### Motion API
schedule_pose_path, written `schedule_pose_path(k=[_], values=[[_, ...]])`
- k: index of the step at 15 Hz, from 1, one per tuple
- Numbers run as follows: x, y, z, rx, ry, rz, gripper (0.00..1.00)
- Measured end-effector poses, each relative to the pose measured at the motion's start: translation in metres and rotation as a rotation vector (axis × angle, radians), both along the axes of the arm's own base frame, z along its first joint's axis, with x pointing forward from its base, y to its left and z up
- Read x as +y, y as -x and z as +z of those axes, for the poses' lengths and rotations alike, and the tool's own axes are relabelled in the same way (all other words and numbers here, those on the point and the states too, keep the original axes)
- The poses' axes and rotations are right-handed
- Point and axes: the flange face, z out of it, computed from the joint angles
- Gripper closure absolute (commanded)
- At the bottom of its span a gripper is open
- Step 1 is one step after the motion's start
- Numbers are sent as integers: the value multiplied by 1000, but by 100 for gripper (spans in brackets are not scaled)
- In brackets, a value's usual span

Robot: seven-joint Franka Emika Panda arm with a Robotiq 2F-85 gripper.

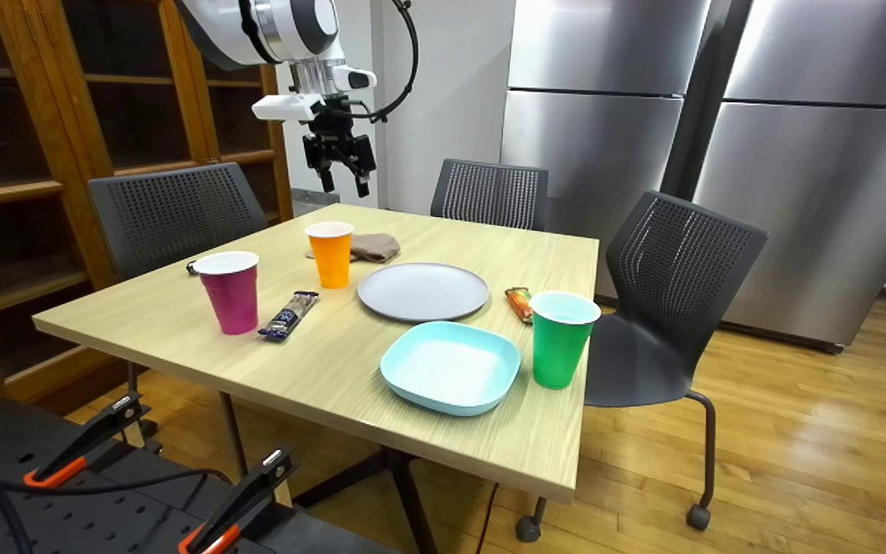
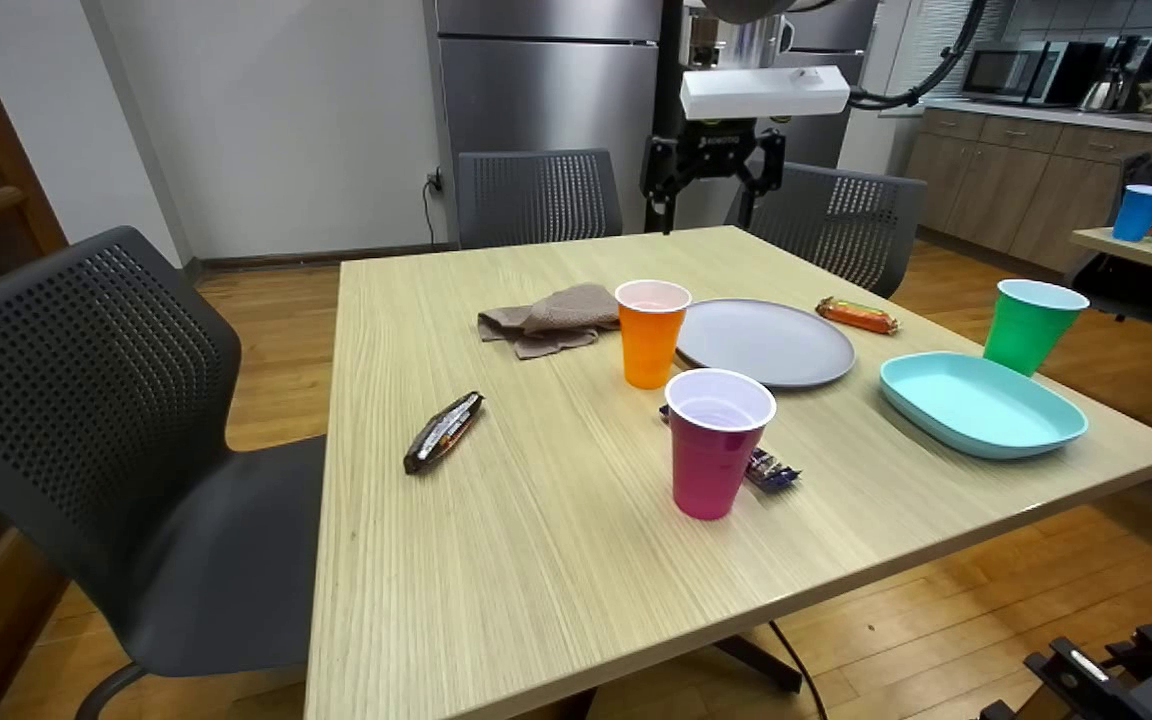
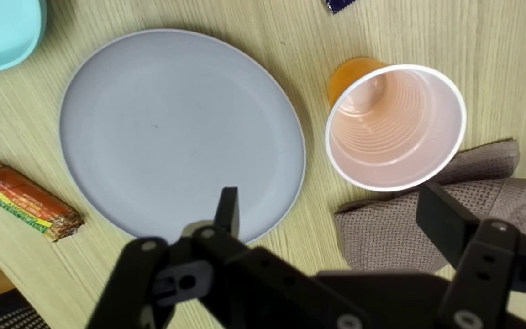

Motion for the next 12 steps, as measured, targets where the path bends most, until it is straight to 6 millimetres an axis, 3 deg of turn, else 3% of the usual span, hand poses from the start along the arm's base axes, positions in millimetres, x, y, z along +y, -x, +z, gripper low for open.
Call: schedule_pose_path(k=[12], values=[[-1, -1, -31, 55, -51, 21, 0]])
